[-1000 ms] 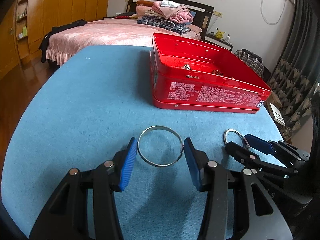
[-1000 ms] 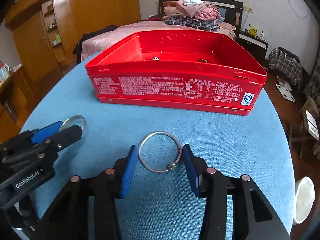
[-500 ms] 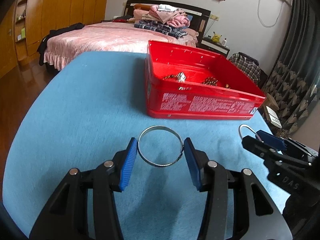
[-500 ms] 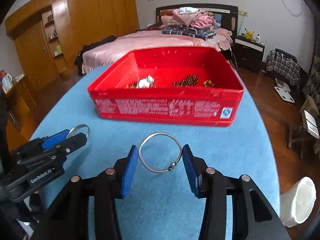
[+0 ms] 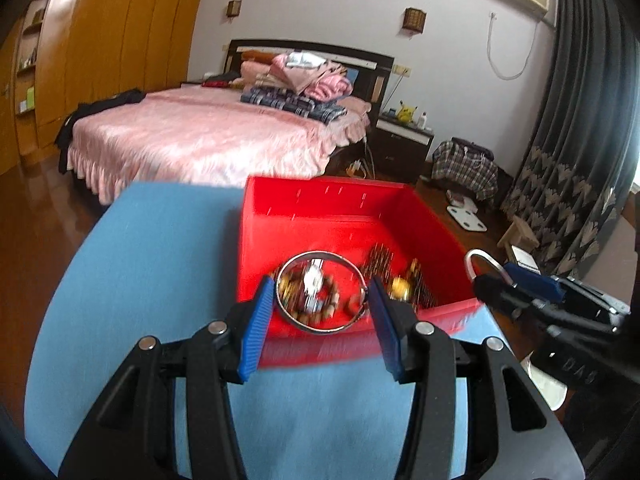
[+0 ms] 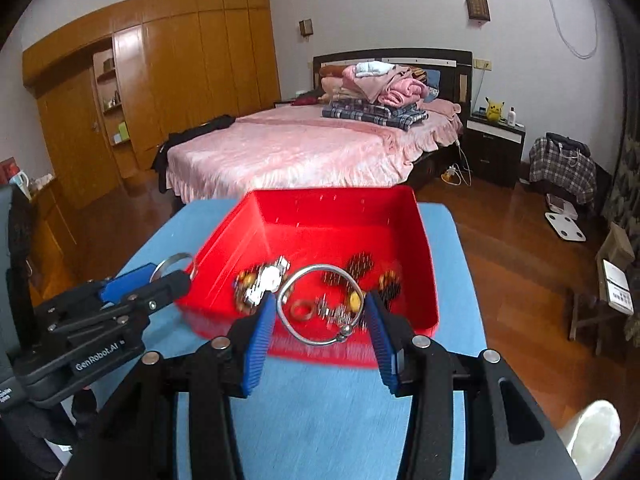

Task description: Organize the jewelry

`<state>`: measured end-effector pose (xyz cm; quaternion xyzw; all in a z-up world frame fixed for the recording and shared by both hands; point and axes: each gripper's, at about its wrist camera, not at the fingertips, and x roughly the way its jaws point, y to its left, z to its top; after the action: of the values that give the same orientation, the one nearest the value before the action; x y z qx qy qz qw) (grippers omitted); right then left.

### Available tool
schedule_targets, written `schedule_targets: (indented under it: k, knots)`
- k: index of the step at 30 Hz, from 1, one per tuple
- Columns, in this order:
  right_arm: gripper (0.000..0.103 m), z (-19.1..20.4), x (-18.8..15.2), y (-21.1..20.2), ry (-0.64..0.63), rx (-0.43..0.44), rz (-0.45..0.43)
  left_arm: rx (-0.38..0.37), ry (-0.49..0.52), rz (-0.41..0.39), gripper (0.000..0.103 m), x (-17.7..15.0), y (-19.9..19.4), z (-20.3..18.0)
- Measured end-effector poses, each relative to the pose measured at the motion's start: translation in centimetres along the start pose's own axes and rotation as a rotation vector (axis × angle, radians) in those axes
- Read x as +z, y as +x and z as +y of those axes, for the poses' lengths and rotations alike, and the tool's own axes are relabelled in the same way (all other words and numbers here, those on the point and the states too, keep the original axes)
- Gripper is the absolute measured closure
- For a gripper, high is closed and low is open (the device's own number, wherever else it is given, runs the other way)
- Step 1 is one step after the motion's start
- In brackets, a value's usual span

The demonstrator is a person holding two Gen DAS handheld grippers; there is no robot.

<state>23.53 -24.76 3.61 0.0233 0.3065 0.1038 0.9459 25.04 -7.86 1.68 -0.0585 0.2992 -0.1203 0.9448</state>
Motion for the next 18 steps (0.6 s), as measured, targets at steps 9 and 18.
schedule_targets:
  k: [9, 18]
  knots:
    - [0.058, -1.4, 2.4, 4.0, 0.015, 0.01, 0.004, -0.021, 0.01, 0.009, 0.057, 2.9, 4.5, -0.7]
    - [0.042, -2.3, 2.6, 5.9, 0.016, -0.026, 0.015, -0.013, -0.008, 0.047, 0.042, 2.8, 6.6, 0.6]
